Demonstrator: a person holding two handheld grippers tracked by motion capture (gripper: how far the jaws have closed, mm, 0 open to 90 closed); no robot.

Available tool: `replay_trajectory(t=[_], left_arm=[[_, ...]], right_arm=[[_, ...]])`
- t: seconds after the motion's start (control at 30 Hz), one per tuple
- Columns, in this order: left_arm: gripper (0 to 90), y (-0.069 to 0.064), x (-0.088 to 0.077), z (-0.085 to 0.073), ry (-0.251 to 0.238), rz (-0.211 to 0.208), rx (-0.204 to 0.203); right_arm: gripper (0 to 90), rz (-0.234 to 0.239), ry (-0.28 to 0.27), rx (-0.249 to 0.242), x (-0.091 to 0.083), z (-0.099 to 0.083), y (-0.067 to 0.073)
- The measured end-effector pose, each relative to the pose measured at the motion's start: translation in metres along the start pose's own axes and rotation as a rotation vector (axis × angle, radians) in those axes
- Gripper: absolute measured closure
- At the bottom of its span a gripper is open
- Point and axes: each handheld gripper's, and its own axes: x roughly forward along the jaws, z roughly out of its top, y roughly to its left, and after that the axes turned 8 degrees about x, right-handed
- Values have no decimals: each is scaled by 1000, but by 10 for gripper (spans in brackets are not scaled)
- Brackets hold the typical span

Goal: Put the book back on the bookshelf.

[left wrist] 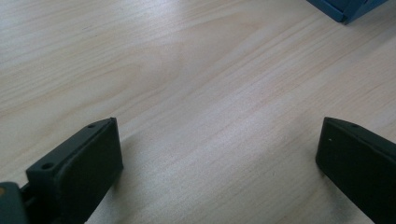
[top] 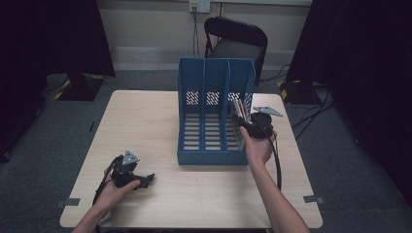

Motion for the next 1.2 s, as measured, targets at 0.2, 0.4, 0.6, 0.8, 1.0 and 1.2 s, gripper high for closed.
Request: replay_trajectory(t=[0.2, 0.4, 0.6, 0.8, 1.0, 1.2], left_arm=[[0, 0, 0, 0, 1, -1, 1], [0, 0, 0, 0, 0, -2, 3], [0, 0, 0, 0, 0, -3, 2], [0, 0, 0, 0, -1, -3, 4], [0, 1, 0, 0, -1, -2, 2], [0, 1, 0, -1, -2, -1, 2]], right_arm=[[474, 34, -3, -8, -7, 1, -2], [459, 96, 14, -18, -17, -10, -9], [434, 172, 19, -23, -31, -19, -9], [404, 204, 22, -45, -44, -32, -17], [357, 265, 35, -32, -57, -47, -32], [292, 276, 72, -58, -70, -66, -45]])
